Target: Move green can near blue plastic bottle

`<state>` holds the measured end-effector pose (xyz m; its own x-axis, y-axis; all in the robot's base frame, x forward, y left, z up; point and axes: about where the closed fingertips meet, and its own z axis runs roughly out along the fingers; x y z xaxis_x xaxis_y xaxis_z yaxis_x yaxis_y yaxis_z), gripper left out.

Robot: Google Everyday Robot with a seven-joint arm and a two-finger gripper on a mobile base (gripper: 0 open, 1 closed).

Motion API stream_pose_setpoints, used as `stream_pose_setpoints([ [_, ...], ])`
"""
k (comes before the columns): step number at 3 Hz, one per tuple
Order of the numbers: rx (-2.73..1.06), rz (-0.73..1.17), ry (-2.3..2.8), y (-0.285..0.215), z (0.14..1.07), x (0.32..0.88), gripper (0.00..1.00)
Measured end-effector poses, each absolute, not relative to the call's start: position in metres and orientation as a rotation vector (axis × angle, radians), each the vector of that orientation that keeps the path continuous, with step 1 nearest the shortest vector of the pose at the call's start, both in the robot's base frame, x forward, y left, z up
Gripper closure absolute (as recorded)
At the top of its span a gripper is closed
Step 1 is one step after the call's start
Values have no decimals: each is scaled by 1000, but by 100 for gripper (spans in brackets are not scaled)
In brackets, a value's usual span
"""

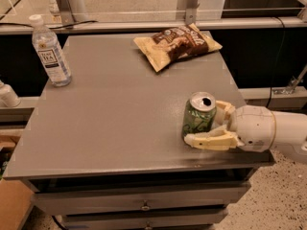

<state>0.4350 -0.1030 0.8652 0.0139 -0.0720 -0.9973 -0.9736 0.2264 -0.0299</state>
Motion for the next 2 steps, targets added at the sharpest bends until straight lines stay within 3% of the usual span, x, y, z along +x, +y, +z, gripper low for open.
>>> stream_pose_setpoints([
  [2, -1096, 988, 1289, -85, 874, 456, 86],
])
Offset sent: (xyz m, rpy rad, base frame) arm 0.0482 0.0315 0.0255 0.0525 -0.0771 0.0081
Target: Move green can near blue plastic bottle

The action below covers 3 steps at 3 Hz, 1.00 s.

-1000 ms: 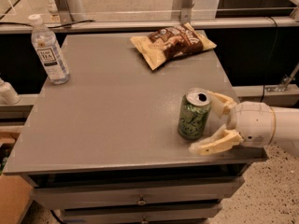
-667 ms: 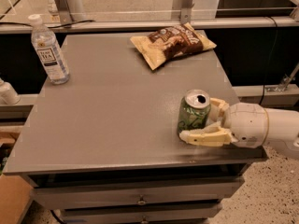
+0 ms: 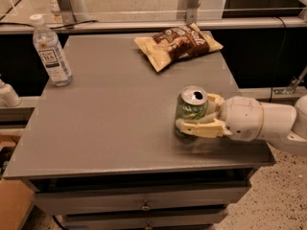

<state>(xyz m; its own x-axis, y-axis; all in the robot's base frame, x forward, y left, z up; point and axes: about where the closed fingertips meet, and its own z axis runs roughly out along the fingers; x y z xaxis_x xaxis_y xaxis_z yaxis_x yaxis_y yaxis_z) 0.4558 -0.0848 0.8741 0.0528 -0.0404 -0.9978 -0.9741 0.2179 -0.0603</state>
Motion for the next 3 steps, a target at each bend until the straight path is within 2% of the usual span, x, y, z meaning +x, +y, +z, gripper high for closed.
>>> stream_pose_setpoints([
  [1, -1116, 974, 1246, -62, 902, 487, 100],
  [3, -1119, 987, 1310, 1, 945, 531, 100],
])
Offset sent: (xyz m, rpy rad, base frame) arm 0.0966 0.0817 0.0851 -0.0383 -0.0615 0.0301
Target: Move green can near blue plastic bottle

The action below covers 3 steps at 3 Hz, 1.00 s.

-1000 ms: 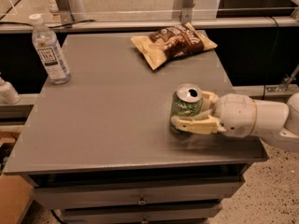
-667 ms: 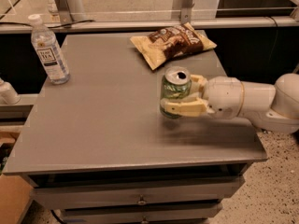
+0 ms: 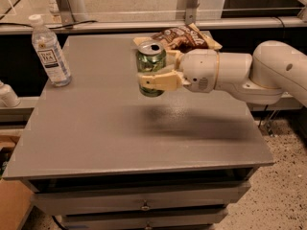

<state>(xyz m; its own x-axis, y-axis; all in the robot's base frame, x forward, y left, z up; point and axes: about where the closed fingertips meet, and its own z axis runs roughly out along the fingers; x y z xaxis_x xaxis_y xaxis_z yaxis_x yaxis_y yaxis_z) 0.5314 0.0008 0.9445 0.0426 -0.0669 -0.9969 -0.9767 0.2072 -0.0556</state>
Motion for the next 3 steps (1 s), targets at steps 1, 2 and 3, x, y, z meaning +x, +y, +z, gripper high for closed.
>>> stream_pose_setpoints([
  [1, -1120, 987, 1310, 1, 945, 531, 100],
  [2, -1111, 997, 1321, 9, 943, 534, 100],
  [3, -1094, 1032, 1325, 33, 932, 548, 100],
])
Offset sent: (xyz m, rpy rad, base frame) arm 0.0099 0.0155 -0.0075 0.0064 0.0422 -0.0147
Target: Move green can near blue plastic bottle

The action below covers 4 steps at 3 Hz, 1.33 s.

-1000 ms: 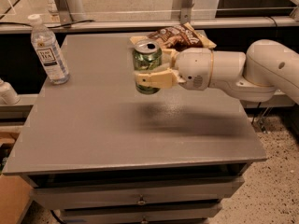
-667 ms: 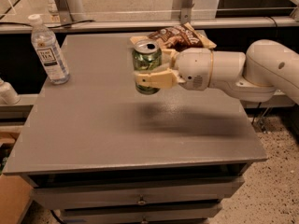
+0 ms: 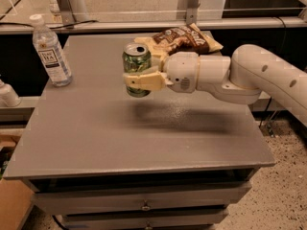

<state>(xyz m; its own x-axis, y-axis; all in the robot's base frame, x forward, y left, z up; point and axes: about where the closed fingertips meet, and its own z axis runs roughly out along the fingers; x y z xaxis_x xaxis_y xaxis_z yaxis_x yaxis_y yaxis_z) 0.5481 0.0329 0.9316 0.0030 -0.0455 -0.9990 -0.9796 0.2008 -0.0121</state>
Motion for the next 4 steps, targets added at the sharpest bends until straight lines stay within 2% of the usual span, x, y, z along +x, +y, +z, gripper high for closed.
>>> stream_pose_setpoints([
  [4, -1140, 1043, 1321, 154, 895, 622, 100],
])
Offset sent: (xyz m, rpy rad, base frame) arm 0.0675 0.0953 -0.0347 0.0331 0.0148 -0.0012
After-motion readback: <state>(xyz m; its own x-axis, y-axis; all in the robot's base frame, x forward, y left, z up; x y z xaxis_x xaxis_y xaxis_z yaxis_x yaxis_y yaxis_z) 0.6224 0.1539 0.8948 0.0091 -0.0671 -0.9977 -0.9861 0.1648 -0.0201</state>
